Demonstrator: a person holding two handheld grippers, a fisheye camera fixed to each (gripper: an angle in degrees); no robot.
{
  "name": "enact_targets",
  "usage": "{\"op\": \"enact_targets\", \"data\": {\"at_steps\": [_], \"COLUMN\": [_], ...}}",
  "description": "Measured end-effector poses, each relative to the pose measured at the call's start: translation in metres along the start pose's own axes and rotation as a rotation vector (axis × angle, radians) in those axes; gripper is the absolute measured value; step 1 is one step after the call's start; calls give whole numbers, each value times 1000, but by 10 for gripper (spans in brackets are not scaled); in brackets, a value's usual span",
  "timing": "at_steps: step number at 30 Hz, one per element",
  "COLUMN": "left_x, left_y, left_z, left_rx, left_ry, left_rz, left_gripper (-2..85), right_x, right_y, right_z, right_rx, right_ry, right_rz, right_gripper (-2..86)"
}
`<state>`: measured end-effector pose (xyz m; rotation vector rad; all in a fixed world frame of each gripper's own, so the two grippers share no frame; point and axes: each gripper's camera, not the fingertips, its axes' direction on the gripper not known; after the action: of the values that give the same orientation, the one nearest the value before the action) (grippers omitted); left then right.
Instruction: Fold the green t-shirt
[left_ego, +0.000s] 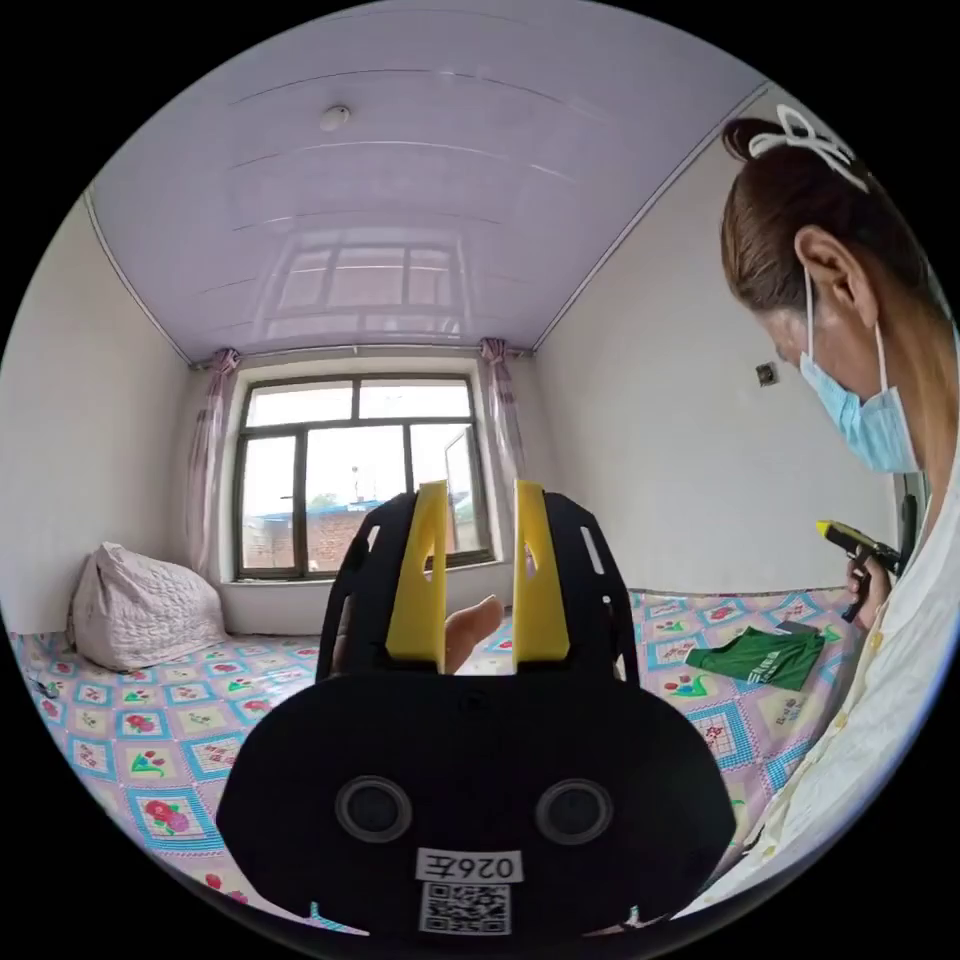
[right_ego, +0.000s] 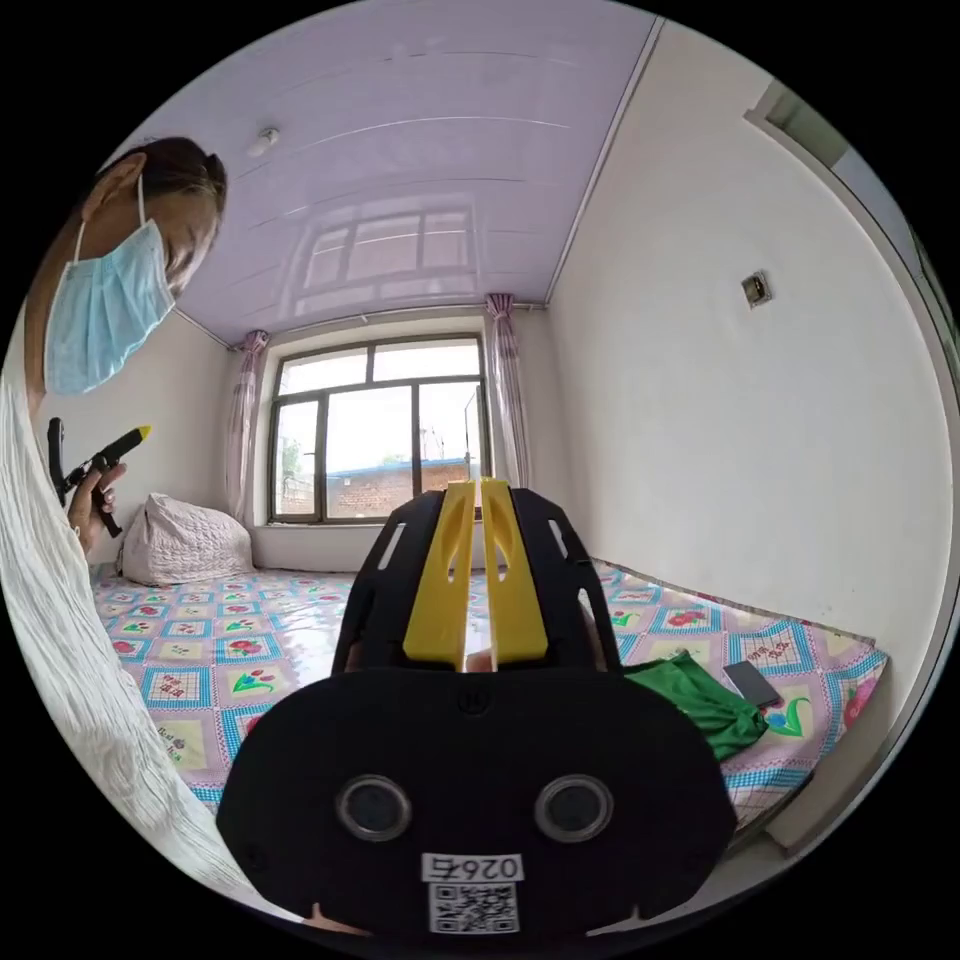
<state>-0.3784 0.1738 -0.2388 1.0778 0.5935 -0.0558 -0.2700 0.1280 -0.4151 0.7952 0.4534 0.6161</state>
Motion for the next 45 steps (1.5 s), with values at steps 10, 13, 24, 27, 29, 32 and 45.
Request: {"op": "enact_targets", "data": {"at_steps": [10,13,24,27,29,32,45], "left_x": [14,20,28,47,62,74,41], "left_y": [-21,-30,-55,-64,-66,-69,-76], "left_z": [-58,-70,-110,-117,-124,-137,-122], "left_rx": [114,116,154,130,170,284,274], "left_ry": [47,32,49,41,-20,-24,82], "left_rz": [24,42,41,150,234,308,127], "left_gripper": [-8,-8,8,2,4,58,-9], "right_x": [-46,-36,-56,-55,-57,-69,-68], "right_y": [-12,-14,-7,-15,-19,-19,-32], "right_z": [-100,-120,-165,-165,-164,-164,-149], "right_rx": [116,147,294,274,268,290,308], "right_ry": [-47,-195,-105,-204,-213,-138,-127], "right_rz": [-55,23,2,9,-11,-56,-45], "right_gripper": [12,15,39,3,-4,-5,-8]}}
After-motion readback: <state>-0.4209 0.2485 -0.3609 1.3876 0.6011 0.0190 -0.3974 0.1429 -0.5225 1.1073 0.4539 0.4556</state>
